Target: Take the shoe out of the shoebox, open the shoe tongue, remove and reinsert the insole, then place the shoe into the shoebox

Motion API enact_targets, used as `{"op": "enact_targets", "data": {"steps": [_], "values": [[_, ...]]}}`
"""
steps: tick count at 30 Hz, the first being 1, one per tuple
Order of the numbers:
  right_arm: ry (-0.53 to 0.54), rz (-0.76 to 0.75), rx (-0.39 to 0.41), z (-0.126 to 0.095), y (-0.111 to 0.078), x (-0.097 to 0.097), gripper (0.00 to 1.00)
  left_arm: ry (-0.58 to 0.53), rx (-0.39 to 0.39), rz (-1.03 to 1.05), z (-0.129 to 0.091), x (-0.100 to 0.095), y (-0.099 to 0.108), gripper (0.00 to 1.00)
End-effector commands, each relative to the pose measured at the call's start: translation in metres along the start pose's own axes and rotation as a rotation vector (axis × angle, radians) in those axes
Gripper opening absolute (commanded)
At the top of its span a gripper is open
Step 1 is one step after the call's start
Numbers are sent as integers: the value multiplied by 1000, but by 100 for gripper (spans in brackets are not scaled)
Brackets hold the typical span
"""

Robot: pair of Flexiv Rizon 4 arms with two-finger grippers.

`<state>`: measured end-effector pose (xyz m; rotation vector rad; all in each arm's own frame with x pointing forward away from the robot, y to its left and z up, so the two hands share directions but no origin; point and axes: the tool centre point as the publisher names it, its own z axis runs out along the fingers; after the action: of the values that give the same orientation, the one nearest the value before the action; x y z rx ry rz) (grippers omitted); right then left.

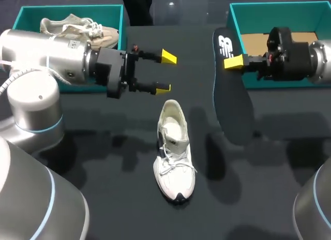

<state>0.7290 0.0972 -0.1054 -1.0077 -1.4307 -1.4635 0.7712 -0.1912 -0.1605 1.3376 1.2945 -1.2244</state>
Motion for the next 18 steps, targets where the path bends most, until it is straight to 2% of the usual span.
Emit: {"op": "enact_targets", "data": {"steps": [1,18], "values": [[-11,52,-2,12,10,-17,0,-39,-36,6,-5,6,-7,100],[-11,52,-2,12,10,-17,0,-39,-36,6,-5,6,-7,100]]}}
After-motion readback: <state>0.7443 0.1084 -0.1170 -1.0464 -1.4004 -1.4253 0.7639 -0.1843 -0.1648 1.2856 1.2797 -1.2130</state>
